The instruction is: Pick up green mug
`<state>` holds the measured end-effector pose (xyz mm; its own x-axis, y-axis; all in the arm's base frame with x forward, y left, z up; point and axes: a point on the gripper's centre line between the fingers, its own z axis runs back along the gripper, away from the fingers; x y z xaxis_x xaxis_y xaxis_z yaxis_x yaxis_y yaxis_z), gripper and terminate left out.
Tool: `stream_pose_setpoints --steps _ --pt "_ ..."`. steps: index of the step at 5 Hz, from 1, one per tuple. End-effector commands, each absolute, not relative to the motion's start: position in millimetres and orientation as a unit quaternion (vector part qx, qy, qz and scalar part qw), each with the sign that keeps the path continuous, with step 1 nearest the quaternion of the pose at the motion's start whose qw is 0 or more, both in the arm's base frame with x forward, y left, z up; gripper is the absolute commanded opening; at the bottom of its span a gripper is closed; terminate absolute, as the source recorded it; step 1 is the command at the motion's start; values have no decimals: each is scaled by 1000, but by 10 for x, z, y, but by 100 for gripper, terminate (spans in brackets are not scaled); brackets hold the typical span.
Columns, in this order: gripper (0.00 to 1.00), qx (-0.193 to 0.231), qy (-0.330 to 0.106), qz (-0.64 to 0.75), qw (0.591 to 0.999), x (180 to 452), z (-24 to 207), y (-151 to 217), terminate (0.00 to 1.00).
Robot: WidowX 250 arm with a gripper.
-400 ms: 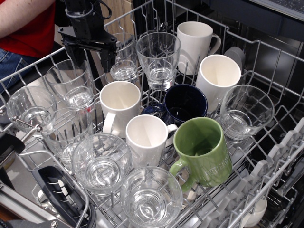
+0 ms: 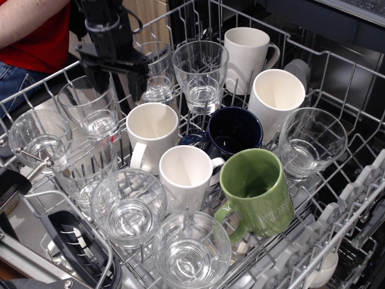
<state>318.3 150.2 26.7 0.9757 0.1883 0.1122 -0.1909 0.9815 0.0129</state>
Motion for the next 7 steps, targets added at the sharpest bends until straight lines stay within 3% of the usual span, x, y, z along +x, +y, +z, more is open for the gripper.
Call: stream_pose_setpoints --steps 1,3,5,7 --pt "100 -45 -59 130 989 3094 537 1034 0" --pt "100 -64 -49 198 977 3066 659 428 0" --pt "100 -85 -67 242 964 3081 509 1 0" --pt "100 -80 -81 228 967 3269 322 -447 0"
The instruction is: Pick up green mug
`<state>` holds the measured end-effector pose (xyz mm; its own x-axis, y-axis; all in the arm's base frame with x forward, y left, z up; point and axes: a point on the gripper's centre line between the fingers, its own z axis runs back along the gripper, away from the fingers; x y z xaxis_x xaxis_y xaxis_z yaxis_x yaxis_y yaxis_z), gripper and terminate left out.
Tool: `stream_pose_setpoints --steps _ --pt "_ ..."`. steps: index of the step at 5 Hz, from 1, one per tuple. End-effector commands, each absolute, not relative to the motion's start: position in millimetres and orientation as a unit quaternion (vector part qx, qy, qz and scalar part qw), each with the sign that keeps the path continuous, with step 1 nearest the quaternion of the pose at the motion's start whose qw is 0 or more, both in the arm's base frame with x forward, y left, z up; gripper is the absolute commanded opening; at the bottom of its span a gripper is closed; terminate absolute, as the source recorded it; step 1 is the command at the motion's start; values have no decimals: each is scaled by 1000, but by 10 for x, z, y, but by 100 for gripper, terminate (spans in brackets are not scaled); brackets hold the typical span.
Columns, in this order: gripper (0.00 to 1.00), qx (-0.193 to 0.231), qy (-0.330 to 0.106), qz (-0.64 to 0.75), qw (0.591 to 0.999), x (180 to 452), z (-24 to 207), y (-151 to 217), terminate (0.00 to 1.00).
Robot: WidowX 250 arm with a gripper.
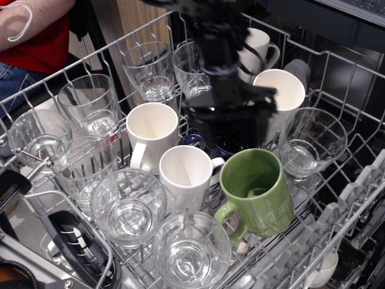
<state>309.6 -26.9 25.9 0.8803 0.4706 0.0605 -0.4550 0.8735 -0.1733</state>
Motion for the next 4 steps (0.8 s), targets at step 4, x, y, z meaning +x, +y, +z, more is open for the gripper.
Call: stream_pose_setpoints --steps 4 --pt "100 -40 -125 243 961 3506 -291 -902 0"
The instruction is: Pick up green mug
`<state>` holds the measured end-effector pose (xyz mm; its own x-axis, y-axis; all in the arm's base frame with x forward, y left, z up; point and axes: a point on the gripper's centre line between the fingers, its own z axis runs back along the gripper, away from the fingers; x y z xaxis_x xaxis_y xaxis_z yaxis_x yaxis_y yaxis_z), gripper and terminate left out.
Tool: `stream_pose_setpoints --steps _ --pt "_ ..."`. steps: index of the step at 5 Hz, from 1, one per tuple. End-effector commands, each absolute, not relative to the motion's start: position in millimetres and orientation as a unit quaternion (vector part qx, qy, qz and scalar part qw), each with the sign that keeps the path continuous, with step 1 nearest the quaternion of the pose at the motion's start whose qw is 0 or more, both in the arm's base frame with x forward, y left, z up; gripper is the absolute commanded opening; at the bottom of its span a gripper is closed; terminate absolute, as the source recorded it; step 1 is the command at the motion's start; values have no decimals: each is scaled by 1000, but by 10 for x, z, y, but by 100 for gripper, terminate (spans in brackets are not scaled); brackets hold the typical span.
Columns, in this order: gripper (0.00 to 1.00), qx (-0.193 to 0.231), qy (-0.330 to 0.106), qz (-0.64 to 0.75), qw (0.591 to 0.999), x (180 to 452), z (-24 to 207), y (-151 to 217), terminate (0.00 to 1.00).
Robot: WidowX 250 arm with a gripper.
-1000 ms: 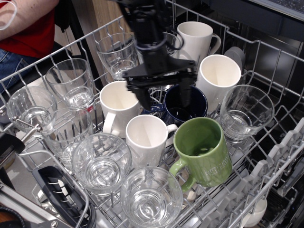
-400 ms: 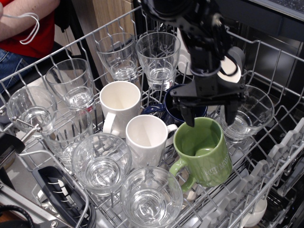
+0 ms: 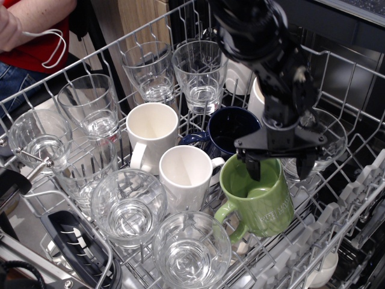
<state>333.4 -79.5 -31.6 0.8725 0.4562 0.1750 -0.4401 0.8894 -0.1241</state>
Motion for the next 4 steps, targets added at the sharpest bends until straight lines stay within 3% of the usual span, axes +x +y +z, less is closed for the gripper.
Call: stream_pose_setpoints --steps 1,2,4 --pt "100 -23 -134 260 956 3521 -461 -959 0" --pt "0 -24 -123 276 953 3555 -501 -953 0" --pt "0 -17 -121 285 951 3555 -461 -956 0"
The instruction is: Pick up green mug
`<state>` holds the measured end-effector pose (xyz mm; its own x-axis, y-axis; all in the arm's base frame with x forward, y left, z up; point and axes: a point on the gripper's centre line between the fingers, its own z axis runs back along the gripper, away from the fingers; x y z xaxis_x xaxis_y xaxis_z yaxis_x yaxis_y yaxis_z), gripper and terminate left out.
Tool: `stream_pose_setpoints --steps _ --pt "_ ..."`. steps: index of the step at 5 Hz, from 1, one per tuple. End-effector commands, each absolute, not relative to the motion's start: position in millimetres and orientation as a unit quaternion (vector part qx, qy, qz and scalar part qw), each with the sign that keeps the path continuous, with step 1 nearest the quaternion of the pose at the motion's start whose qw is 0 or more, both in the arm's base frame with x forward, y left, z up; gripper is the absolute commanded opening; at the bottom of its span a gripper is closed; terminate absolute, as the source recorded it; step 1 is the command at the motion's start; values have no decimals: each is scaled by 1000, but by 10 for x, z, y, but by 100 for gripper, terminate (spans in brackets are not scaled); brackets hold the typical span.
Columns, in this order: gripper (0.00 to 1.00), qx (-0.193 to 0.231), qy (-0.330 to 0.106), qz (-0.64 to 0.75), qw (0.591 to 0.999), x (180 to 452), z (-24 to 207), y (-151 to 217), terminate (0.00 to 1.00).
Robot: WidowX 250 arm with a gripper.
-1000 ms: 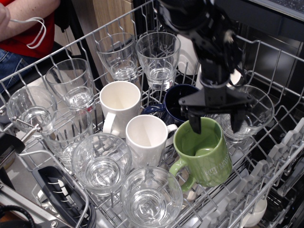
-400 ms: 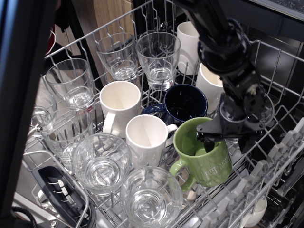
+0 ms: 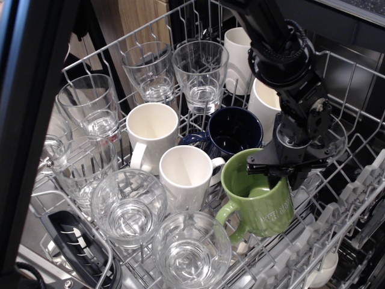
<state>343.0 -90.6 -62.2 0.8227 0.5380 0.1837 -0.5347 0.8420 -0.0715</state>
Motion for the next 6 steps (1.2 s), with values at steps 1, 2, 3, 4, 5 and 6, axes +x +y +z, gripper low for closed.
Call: stream_pose_setpoints --steps 1,2,3,4,5,6 --pt "0 -6 -110 293 950 3558 -360 -944 0" --pt "0 0 -112 300 947 3520 -194 -936 0" --pt "0 20 -100 303 947 3492 183 -915 0" --pt "0 29 -69 310 948 3526 434 -957 0" --pt "0 16 -58 309 949 3454 749 -1018 0" --pt "0 1 -46 313 949 3334 1027 -1019 0"
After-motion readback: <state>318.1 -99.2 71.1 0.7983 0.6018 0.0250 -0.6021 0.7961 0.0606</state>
